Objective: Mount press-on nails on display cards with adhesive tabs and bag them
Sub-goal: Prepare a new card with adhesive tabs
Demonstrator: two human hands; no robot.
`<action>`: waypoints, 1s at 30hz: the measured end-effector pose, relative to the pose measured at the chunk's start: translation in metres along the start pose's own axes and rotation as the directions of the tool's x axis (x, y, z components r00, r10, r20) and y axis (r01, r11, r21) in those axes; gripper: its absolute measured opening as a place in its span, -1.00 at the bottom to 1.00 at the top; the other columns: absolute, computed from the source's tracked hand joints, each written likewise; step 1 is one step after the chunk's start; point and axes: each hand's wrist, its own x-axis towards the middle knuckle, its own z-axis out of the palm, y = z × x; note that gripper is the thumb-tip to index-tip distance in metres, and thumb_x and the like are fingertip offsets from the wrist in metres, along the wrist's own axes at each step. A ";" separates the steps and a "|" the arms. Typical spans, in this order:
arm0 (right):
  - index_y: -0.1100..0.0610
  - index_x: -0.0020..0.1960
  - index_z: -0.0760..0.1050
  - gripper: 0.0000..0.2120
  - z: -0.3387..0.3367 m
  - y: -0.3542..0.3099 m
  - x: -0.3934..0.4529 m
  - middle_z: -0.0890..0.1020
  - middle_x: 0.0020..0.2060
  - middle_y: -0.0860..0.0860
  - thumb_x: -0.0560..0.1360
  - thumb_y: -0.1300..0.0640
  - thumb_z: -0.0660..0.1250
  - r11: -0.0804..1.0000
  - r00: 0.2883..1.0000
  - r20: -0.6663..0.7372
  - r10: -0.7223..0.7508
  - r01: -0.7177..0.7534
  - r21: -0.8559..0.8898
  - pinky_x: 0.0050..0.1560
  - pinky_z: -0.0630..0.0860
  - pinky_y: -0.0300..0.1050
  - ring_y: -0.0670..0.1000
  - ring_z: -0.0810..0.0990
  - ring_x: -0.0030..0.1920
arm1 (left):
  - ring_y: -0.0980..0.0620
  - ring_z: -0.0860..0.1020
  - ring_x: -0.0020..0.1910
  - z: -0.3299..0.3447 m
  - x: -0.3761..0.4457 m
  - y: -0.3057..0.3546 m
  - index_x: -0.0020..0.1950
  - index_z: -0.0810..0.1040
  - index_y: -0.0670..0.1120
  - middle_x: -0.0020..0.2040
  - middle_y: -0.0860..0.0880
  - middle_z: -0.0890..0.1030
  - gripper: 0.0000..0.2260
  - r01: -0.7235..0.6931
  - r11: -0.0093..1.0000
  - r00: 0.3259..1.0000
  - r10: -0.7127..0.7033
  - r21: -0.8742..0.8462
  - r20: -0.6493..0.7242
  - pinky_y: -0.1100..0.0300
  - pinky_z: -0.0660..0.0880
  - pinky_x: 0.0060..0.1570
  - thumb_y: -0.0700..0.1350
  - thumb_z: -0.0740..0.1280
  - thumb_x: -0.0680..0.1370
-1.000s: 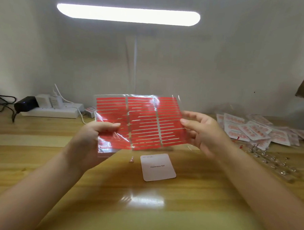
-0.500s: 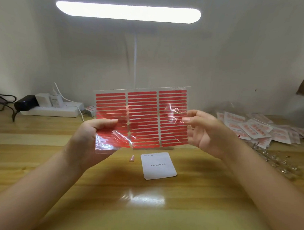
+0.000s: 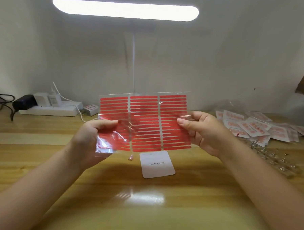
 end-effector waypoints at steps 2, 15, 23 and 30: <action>0.19 0.04 0.59 -0.82 0.001 0.000 0.000 0.72 -0.09 0.13 0.43 0.23 0.38 1.000 1.000 -0.007 0.008 -0.008 -0.010 -0.22 0.63 -0.10 0.11 0.71 -0.08 | -0.14 0.70 -0.17 0.002 -0.001 -0.001 0.11 0.54 -0.24 -0.13 -0.19 0.70 -0.70 -0.009 1.000 0.999 0.009 0.000 0.035 0.09 0.62 -0.32 -0.18 0.28 0.41; 0.19 0.08 0.56 -0.65 0.012 -0.005 -0.012 0.72 -0.06 0.11 0.33 0.12 0.49 0.986 0.996 -0.014 -0.089 0.086 -0.142 -0.16 0.63 -0.13 0.12 0.71 -0.04 | -0.13 0.68 -0.05 -0.010 0.008 0.010 0.16 0.62 -0.14 0.03 -0.16 0.69 -0.65 0.023 0.980 0.999 -0.029 0.199 0.030 0.05 0.62 -0.20 -0.02 0.33 0.43; 0.20 0.10 0.51 -0.81 0.051 -0.012 -0.028 0.71 -0.11 0.12 0.49 0.26 0.39 0.943 0.967 0.250 0.053 0.034 -0.330 -0.17 0.62 -0.20 0.07 0.72 -0.10 | 0.06 0.44 0.27 -0.008 -0.010 0.038 0.36 0.41 0.05 0.27 0.07 0.51 -0.50 -0.241 0.166 0.741 0.667 0.956 0.071 0.02 0.39 0.19 0.26 0.18 0.49; 0.10 0.17 0.45 -0.76 0.078 -0.007 -0.040 0.66 -0.05 0.04 0.52 0.24 0.37 0.758 0.944 0.325 -0.060 0.255 -0.600 0.03 0.61 0.00 -0.01 0.67 -0.04 | 0.14 0.65 -0.12 0.029 -0.028 0.027 0.23 0.41 0.34 -0.11 0.05 0.65 -0.66 -0.454 0.393 0.891 0.210 0.799 0.403 0.19 0.61 -0.19 0.04 0.28 0.49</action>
